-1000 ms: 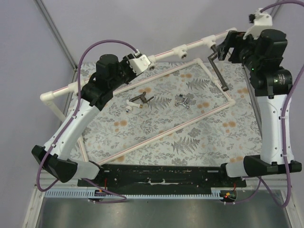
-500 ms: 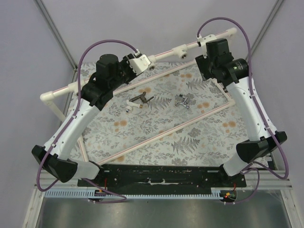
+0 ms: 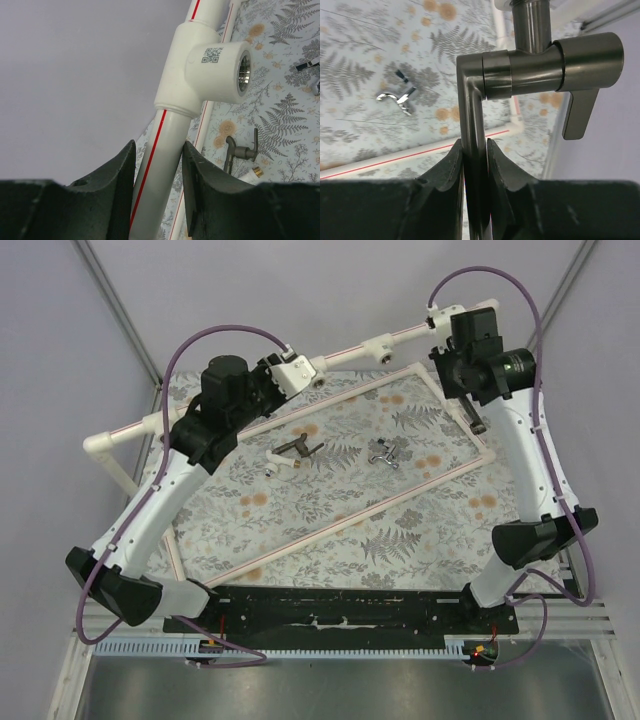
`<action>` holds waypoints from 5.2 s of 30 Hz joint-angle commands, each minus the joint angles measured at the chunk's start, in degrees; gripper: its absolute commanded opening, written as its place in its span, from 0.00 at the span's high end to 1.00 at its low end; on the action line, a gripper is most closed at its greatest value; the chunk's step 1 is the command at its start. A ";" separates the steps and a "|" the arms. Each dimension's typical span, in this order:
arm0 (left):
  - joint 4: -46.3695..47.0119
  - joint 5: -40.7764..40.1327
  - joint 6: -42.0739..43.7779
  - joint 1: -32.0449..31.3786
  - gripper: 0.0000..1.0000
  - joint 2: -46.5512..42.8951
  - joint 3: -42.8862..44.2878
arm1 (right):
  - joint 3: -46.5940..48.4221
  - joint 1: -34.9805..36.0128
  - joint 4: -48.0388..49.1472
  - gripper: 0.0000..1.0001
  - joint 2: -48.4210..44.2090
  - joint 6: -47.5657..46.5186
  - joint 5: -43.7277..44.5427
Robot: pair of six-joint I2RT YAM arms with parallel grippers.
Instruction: Install the water faucets
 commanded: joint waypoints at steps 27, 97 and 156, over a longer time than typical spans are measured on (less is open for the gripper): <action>-11.06 -3.87 -4.90 -0.26 0.94 0.38 -5.96 | 8.03 -30.24 13.83 0.25 -2.68 28.66 -43.86; -11.23 -2.90 -5.16 -0.87 0.94 -1.03 -5.87 | 3.38 -15.75 16.89 0.04 -5.14 2.37 -23.46; -10.19 -6.24 -7.00 -1.05 0.91 2.40 -1.48 | 10.42 -14.75 11.96 0.23 -0.65 9.98 -24.05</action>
